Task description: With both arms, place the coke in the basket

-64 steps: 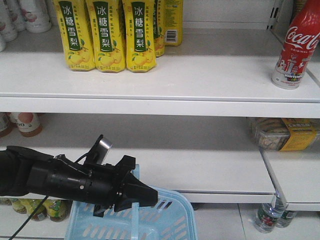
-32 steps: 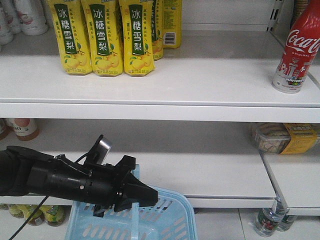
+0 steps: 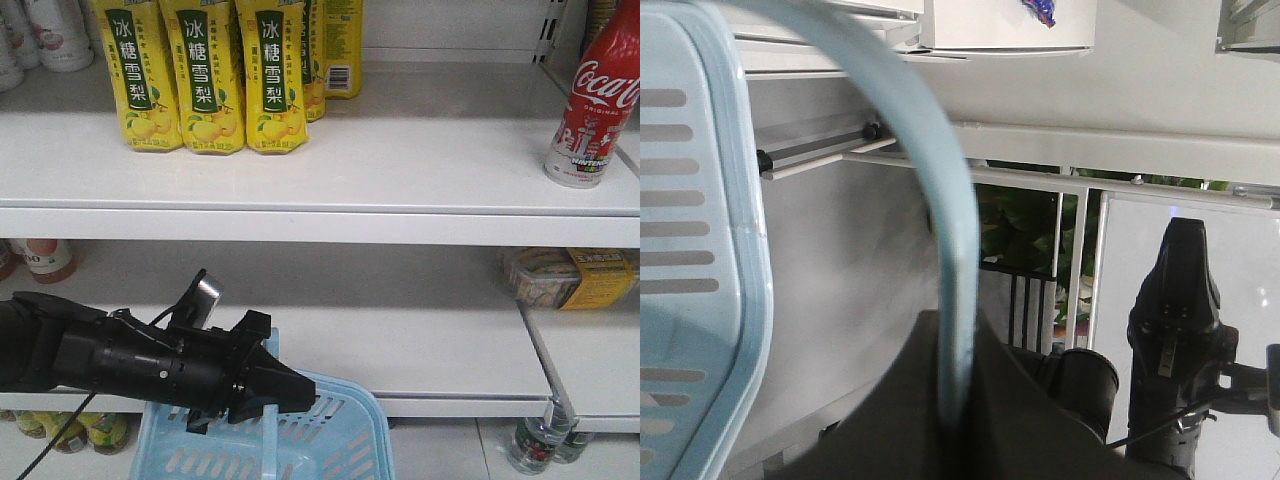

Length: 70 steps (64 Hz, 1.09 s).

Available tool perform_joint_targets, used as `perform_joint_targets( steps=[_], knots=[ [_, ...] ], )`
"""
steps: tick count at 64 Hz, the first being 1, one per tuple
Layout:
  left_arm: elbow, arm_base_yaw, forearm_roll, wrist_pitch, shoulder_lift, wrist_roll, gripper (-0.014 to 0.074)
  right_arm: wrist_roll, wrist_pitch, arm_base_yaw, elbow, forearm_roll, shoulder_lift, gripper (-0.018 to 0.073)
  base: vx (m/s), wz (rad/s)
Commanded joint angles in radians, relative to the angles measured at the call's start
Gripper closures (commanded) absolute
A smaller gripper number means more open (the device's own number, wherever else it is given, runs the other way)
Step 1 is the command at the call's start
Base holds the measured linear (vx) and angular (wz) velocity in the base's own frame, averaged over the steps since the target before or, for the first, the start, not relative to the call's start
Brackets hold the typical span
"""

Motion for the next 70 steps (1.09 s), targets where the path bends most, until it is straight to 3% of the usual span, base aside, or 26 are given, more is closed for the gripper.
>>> perform_joint_targets(
  steps=[1,36,46,56,70],
  knots=[
    [-0.024,-0.007,-0.055,0.07,-0.046,0.005,0.0603,-0.002,-0.077,-0.002,0.008,-0.004,-0.012,0.0569,0.0,0.0],
    [-0.024,-0.007,-0.056,0.07,-0.046,0.005,0.0602,-0.004,-0.08,-0.002,0.008,-0.008,-0.012,0.0569,0.0,0.0],
    [-0.024,-0.007,-0.056,0.07,-0.046,0.005,0.0602,-0.003,-0.225,-0.002,0.002,-0.015,-0.012,0.0569,0.0,0.0],
    [-0.024,-0.007,-0.056,0.07,-0.046,0.005,0.0602,-0.001,-0.16,-0.002,-0.09,0.081,0.005,0.0569,0.0,0.0],
    [-0.024,-0.007,-0.056,0.07,-0.046,0.005,0.0602,-0.002,-0.085,-0.002,-0.306,0.083,0.181,0.0569,0.0,0.0]
  ],
)
